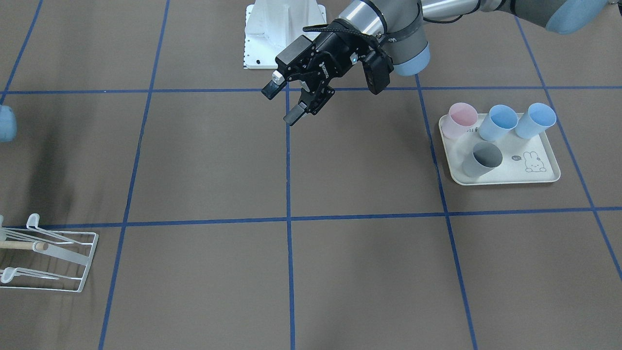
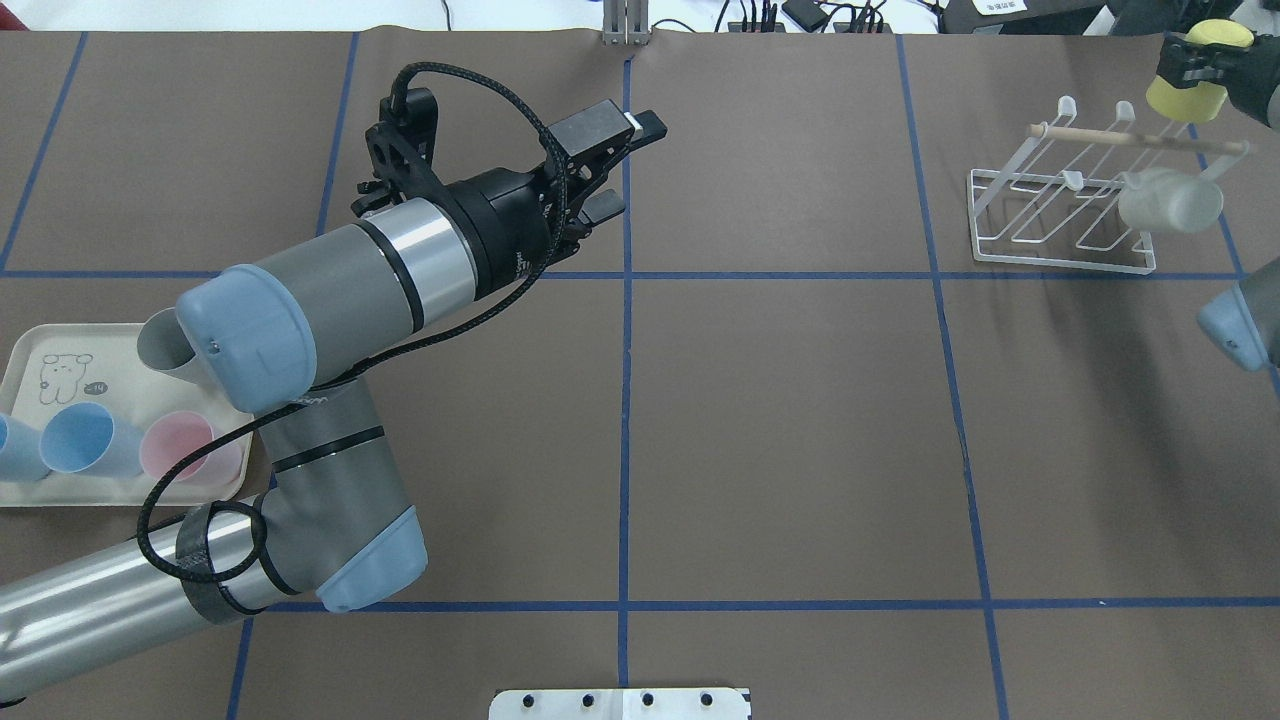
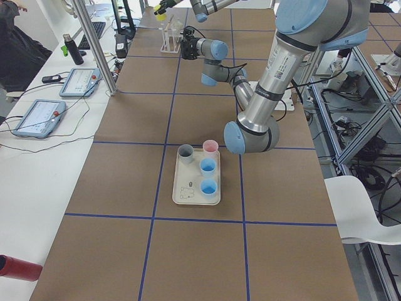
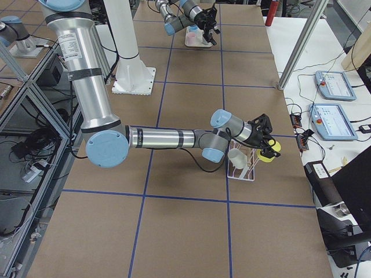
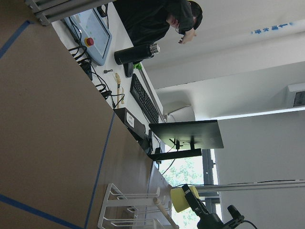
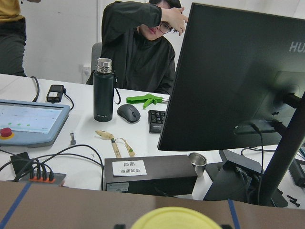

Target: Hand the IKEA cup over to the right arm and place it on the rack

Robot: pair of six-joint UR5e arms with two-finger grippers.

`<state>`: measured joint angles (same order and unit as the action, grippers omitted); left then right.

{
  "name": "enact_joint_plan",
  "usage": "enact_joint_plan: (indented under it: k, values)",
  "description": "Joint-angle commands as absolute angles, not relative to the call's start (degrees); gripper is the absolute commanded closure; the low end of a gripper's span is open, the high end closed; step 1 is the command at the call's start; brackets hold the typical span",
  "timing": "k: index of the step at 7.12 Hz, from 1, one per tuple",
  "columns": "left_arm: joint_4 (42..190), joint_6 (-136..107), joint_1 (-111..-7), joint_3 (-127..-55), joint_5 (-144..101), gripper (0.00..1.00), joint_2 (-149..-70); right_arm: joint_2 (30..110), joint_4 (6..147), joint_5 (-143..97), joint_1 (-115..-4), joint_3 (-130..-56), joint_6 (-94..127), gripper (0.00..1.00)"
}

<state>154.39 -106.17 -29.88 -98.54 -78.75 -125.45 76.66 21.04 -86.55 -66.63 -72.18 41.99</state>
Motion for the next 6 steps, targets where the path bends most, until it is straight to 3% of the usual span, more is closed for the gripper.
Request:
enact_joint_plan:
  k: [1, 2, 3, 6]
  values:
    - [154.51, -106.17, -29.79, -98.53, -78.75, 0.00, -125.42, 76.99, 21.01, -87.01, -66.53, -71.28, 41.92, 1.00]
    - [154.60, -106.17, -29.79, -98.53, -78.75, 0.00, -125.42, 76.99, 21.01, -87.36, -66.53, -71.19, 41.84, 0.70]
    - [154.69, -106.26, -29.79, -98.53, -78.75, 0.00, -125.42, 76.99, 20.92, -87.80, -66.53, -71.10, 41.40, 0.01]
    - [154.77, -106.26, -29.88, -98.61, -78.75, 0.00, -125.42, 77.70, 18.02, -90.70, -66.71, -71.01, 41.40, 0.00]
